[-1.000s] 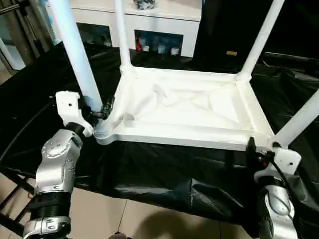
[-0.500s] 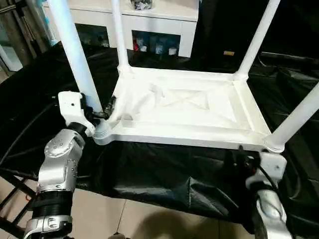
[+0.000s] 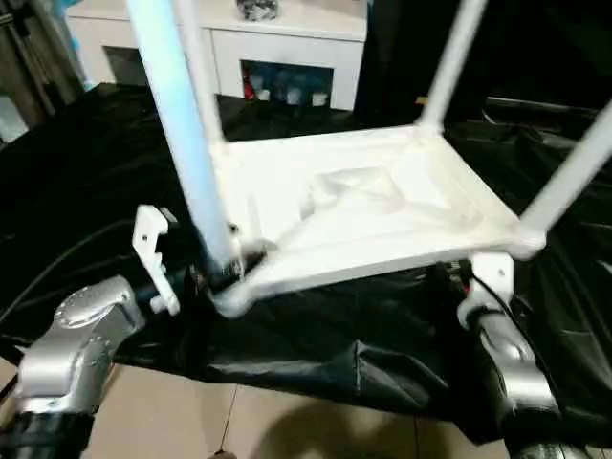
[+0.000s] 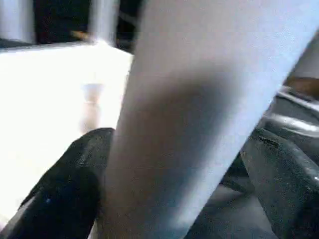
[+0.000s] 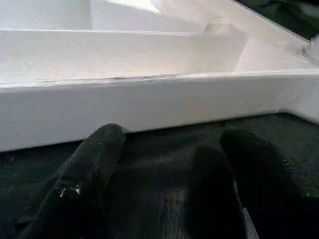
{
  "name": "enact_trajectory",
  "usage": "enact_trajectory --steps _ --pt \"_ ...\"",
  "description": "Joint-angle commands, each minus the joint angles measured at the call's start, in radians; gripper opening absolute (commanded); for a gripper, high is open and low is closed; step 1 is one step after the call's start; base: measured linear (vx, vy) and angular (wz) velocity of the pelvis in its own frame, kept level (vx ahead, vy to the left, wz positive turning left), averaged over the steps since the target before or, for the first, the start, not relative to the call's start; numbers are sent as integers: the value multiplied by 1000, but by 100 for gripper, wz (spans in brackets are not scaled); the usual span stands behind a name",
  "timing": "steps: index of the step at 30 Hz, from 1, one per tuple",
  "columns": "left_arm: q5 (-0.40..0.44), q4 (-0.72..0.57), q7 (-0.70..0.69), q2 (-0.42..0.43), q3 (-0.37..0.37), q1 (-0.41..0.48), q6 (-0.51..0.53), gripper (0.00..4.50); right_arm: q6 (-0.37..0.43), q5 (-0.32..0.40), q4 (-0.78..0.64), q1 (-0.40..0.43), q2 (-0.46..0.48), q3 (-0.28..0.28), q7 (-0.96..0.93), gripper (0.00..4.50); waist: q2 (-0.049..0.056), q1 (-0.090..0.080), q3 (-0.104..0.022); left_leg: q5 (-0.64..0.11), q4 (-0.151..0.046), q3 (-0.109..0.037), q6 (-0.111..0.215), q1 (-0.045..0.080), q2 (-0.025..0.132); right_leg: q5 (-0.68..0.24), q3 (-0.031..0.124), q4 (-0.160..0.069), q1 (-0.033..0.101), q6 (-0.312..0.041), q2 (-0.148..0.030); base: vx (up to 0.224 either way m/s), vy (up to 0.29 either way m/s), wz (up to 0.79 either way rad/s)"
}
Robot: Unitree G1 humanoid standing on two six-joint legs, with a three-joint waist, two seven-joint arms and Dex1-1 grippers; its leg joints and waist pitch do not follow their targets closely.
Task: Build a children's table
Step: Rotate table base
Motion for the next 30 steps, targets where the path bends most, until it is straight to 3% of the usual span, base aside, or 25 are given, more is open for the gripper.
enact_trajectory --steps 1,2,3,5,6,9,10,14,19,20,21,26,27,30 --pt "-58 -69 -47 7 -38 3 59 442 0 -10 28 -46 6 22 24 363 3 3 -55 -284 -71 3 -6 7 9 -253 37 -72 41 -171 -41 0 0 0" --pt "-73 -85 -56 9 -49 1 76 442 1 -11 47 -68 9 25 30 363 3 3 -57 -279 -68 5 -4 11 9 -237 38 -71 39 -176 -40 0 0 0" --pt "-92 -110 -71 8 -71 -6 100 442 6 -10 82 -110 19 31 43 363 -3 1 -58 -262 -69 4 -3 5 8 -222 38 -67 44 -181 -40 0 0 0" --pt "-93 -119 -81 -2 -102 -24 115 442 11 -17 128 -156 33 47 62 363 -2 -2 -58 -241 -67 5 -1 3 7 -203 38 -65 45 -185 -39 0 0 0" --pt "-83 -113 -82 -27 -133 -52 118 442 11 -36 179 -200 47 74 83 363 -8 -4 -58 -232 -66 6 2 2 7 -197 39 -66 46 -188 -40 0 0 0" --pt "-90 -100 -48 -82 -162 -102 151 442 8 -59 244 -251 71 107 109 363 -5 -6 -58 -228 -63 7 -2 2 7 -201 40 -63 48 -195 -42 0 0 0" --pt "-91 -100 -47 -84 -163 -104 152 442 8 -59 245 -252 71 108 110 363 -12 -7 -59 -225 -62 7 -3 1 7 -209 40 -61 49 -193 -42 0 0 0" --pt "-109 -76 -11 -161 -203 -177 192 442 -8 -79 311 -307 107 136 138 363 -12 -5 -60 -217 -59 8 -1 4 8 -199 42 -61 47 -201 -42 0 0 0" --pt "-51 -6 -9 -232 -271 -260 162 442 -31 -82 370 -344 121 138 142 363 -14 2 -62 -201 -57 10 7 7 9 -157 43 -59 47 -206 -41 0 0 0" --pt "-33 12 -2 -247 -280 -272 145 442 -34 -81 373 -344 121 139 145 363 -29 1 -63 -194 -56 12 14 6 9 -149 43 -60 49 -206 -41 0 0 0" --pt "-5 36 9 -267 -291 -288 121 442 -40 -79 380 -344 120 141 149 363 -21 8 -63 -181 -57 11 17 5 10 -140 44 -57 50 -207 -43 0 0 0" --pt "65 131 65 -347 -309 -344 29 442 -67 -62 393 -336 123 131 189 363 -15 8 -61 -208 -56 9 11 5 10 -157 43 -61 52 -206 -45 0 0 0" --pt "67 143 70 -363 -315 -353 20 442 -74 -57 392 -332 126 130 208 363 -20 5 -61 -217 -56 10 14 4 9 -163 43 -64 52 -206 -43 0 0 0" --pt "80 170 77 -408 -335 -371 -8 442 -90 -38 378 -315 143 134 279 363 -14 3 -62 -216 -55 9 23 3 10 -143 43 -64 53 -220 -44 0 0 0"
